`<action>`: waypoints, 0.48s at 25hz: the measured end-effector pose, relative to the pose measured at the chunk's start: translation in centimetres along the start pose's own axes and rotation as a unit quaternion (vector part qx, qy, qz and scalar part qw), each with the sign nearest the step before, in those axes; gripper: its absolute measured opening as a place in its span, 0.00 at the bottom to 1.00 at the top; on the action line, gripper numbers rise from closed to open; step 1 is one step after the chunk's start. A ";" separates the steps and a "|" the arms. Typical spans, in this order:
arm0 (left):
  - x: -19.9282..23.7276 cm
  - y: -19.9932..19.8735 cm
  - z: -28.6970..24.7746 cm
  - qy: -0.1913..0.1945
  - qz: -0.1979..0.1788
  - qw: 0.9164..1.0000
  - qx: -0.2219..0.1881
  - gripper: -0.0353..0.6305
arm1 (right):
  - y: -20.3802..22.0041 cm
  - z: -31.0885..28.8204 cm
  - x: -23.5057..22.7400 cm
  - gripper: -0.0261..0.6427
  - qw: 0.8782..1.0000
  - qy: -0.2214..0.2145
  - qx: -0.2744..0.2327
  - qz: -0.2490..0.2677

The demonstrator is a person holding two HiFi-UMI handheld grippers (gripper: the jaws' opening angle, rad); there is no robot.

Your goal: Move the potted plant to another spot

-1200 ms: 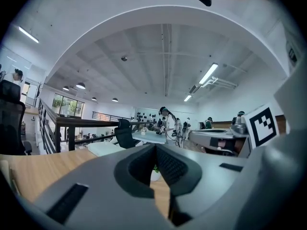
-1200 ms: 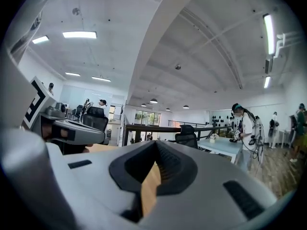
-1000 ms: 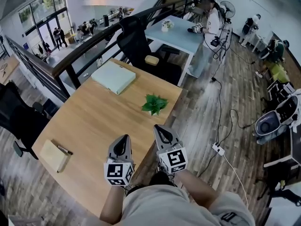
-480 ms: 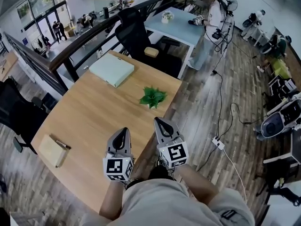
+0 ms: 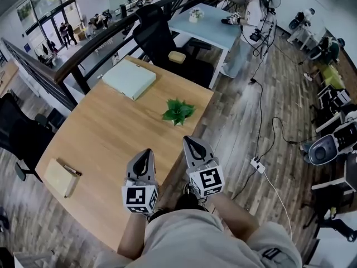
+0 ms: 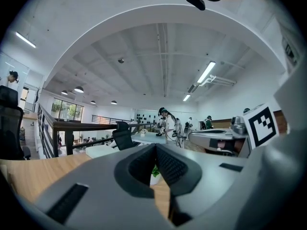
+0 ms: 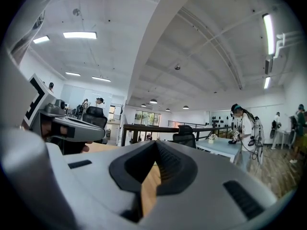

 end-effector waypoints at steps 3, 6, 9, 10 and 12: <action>-0.2 0.2 -0.3 0.003 -0.001 1.000 0.003 0.07 | 0.0 0.2 -0.2 0.04 1.000 -0.003 -0.005 -0.005; -0.5 0.0 -0.5 0.007 -0.002 1.000 0.004 0.07 | 0.0 0.3 -0.5 0.04 1.000 -0.003 -0.004 -0.007; -0.7 0.1 -0.7 0.009 -0.003 1.000 0.006 0.07 | 0.0 0.3 -0.7 0.04 1.000 -0.001 -0.002 -0.008; -0.8 0.1 -0.7 0.009 -0.003 1.000 0.007 0.07 | 0.0 0.4 -0.7 0.04 1.000 0.000 -0.002 -0.008; -0.8 0.2 -0.7 0.010 -0.001 1.000 0.007 0.07 | 0.0 0.5 -0.8 0.04 1.000 0.000 -0.003 -0.009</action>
Point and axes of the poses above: the fingertips, and each gripper's own axes: z backward along the fingers, x to its left, y out of its underside, the point moved 7 cm from there along z, backward along the fingers, and after that the axes turned 13 degrees about x, right-handed, at the moved point
